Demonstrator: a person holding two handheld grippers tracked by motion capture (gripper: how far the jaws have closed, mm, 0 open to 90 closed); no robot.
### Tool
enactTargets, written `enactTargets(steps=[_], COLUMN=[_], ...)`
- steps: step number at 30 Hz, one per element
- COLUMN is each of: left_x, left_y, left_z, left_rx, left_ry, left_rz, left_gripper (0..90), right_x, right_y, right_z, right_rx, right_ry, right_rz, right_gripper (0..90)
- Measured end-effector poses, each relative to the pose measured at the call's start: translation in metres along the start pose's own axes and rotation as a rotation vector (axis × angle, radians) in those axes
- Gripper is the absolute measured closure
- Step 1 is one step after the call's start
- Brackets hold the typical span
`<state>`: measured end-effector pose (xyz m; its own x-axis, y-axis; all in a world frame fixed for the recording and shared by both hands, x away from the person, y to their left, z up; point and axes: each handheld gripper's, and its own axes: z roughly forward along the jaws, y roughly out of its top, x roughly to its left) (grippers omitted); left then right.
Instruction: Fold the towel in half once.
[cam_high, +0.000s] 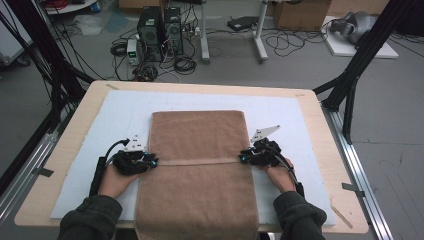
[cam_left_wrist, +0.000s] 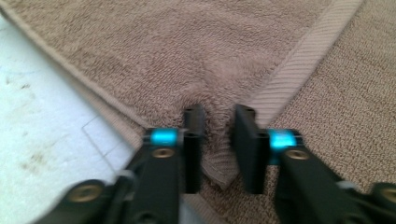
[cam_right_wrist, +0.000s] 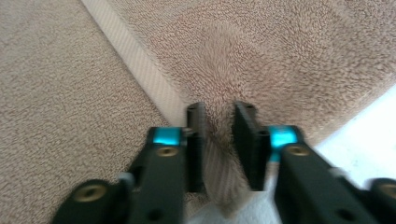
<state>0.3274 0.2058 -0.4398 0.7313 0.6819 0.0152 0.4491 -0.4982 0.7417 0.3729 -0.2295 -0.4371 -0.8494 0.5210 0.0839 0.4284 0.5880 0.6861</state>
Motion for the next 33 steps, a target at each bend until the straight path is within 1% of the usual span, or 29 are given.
enactTargets(steps=[1, 3, 4, 5, 9, 12, 15, 16, 18, 21, 23, 24, 26, 27, 28, 30, 32, 33], left_x=[0.0, 0.0, 0.0, 0.0, 0.001, 0.001, 0.0, -0.001, -0.004, -0.014, -0.024, -0.029, -0.042, -0.049, -0.056, -0.069, -0.082, -0.088], left_y=[0.001, 0.002, 0.002, 0.003, 0.007, 0.01, 0.012, 0.012, 0.011, 0.004, -0.002, -0.006, -0.014, -0.017, -0.021, -0.028, -0.036, -0.041], left_z=[0.0, -0.001, -0.003, -0.004, -0.017, -0.029, -0.04, -0.045, -0.052, -0.062, -0.071, -0.075, -0.084, -0.089, -0.094, -0.105, -0.115, -0.12], left_rx=[0.002, 0.004, -0.006, -0.013, -0.052, -0.085, -0.103, -0.106, -0.119, -0.127, -0.141, -0.143, -0.145, -0.151, -0.144, -0.141, -0.138, -0.133], left_ry=[0.003, 0.008, 0.013, 0.014, 0.026, 0.024, 0.02, 0.021, 0.021, 0.012, 0.0, -0.003, -0.011, -0.016, -0.021, -0.025, -0.042, -0.046], left_rz=[-0.003, -0.001, -0.003, -0.006, -0.013, -0.012, -0.012, -0.003, -0.002, 0.01, 0.017, 0.029, 0.037, 0.048, 0.056, 0.07, 0.071, 0.074], left_gripper=[83.3, 85.2, 85.7, 85.8, 85.9, 86.0, 85.8, 85.8, 85.7, 85.7, 85.7, 85.6, 85.6, 85.6, 85.6, 85.6, 85.6, 85.6], right_x=[0.001, 0.002, 0.001, 0.002, 0.006, 0.011, 0.015, 0.017, 0.023, 0.037, 0.046, 0.052, 0.063, 0.07, 0.077, 0.091, 0.105, 0.112], right_y=[0.0, 0.002, 0.002, 0.003, 0.01, 0.017, 0.022, 0.023, 0.024, 0.021, 0.016, 0.013, 0.005, 0.002, -0.001, -0.007, -0.012, -0.015], right_z=[0.0, 0.0, -0.001, -0.003, -0.013, -0.02, -0.031, -0.034, -0.039, -0.048, -0.055, -0.059, -0.067, -0.07, -0.073, -0.081, -0.089, -0.092], right_rx=[0.003, 0.006, 0.005, 0.005, -0.023, -0.033, -0.067, -0.076, -0.081, -0.097, -0.11, -0.116, -0.129, -0.129, -0.12, -0.122, -0.114, -0.114], right_ry=[0.001, 0.0, 0.002, 0.006, 0.013, 0.014, 0.03, 0.037, 0.052, 0.063, 0.076, 0.08, 0.108, 0.112, 0.114, 0.125, 0.141, 0.156], right_rz=[-0.001, -0.011, -0.013, -0.004, -0.016, -0.042, -0.044, -0.044, -0.055, -0.077, -0.091, -0.097, -0.102, -0.112, -0.127, -0.145, -0.165, -0.172], right_gripper=[82.5, 84.6, 84.9, 85.1, 85.3, 85.2, 85.2, 85.1, 85.1, 85.1, 85.1, 85.1, 85.1, 85.1, 85.1, 85.1, 85.1, 85.0])
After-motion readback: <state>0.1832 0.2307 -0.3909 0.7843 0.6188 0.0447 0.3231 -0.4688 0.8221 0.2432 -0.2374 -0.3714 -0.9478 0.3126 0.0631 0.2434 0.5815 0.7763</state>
